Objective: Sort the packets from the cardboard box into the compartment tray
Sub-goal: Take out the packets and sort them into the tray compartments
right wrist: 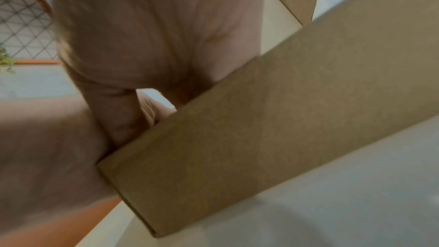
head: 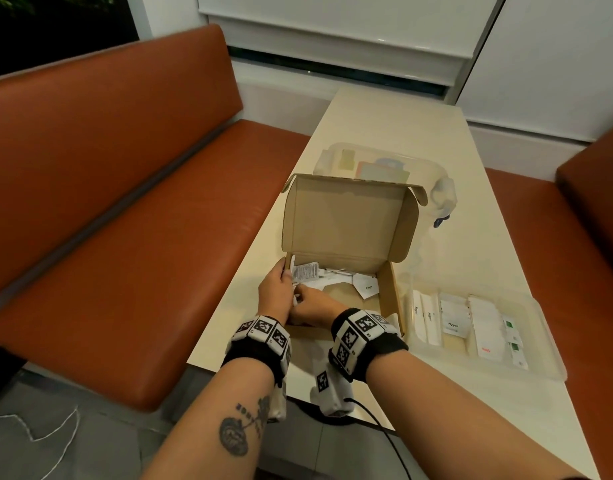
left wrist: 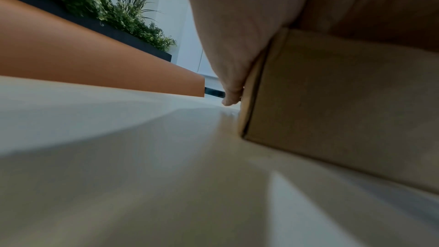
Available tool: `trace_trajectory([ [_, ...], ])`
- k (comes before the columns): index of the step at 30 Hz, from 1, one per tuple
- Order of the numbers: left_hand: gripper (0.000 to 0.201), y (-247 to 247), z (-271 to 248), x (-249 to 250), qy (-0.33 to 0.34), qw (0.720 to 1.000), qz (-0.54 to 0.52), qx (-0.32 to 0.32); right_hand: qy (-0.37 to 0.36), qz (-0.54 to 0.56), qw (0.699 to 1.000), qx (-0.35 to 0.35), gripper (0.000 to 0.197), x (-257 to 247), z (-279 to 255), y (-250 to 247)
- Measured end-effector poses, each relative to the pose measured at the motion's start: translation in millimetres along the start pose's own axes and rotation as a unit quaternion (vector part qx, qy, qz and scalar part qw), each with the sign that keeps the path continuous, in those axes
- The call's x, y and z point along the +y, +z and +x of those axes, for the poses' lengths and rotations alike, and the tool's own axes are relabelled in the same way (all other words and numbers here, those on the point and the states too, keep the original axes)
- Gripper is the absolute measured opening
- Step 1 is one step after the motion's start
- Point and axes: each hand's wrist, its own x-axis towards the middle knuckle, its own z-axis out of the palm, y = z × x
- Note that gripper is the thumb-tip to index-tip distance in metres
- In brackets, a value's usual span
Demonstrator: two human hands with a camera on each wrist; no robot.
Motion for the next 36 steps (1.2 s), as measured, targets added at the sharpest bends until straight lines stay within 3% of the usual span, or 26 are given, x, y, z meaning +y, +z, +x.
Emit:
trace_trajectory([
  [4, 0.037, 0, -2, 0, 0.007, 1.0, -0.004, 0.008, 0.021, 0.06, 0.998, -0.002, 0.016, 0, 0, -2],
  [9, 0.037, 1, -2, 0, 0.016, 1.0, -0.002, 0.015, 0.02, 0.048, 0.999, 0.013, 0.022, 3, -2, -3],
  [12, 0.038, 1, -2, 0, 0.015, 1.0, 0.01, 0.016, -0.013, -0.011, 1.0, 0.013, 0.008, 6, -5, -1],
  [18, 0.038, 1, -3, 0, 0.022, 0.999, 0.021, 0.019, -0.034, -0.058, 0.996, 0.065, 0.023, 9, -4, 5],
  [25, 0.04, 0, -4, 5, 0.001, 1.0, 0.02, 0.004, 0.018, 0.121, 0.986, 0.113, 0.019, 22, -7, -14],
  [27, 0.04, -3, -3, 8, -0.015, 1.0, 0.023, -0.004, 0.024, 0.151, 0.982, 0.111, 0.048, 33, -10, -30],
  [28, 0.042, -4, -4, 10, -0.027, 0.999, 0.022, -0.001, 0.013, 0.159, 0.98, 0.122, 0.052, 37, -14, -38],
  [32, 0.051, -3, -6, 26, -0.016, 0.998, 0.032, 0.056, -0.021, 0.233, 0.96, 0.153, 0.044, 52, -26, -63],
  [36, 0.037, 13, -18, 55, 0.071, 0.98, 0.035, 0.185, -0.043, 0.241, 0.958, 0.152, 0.043, 58, -34, -74],
])
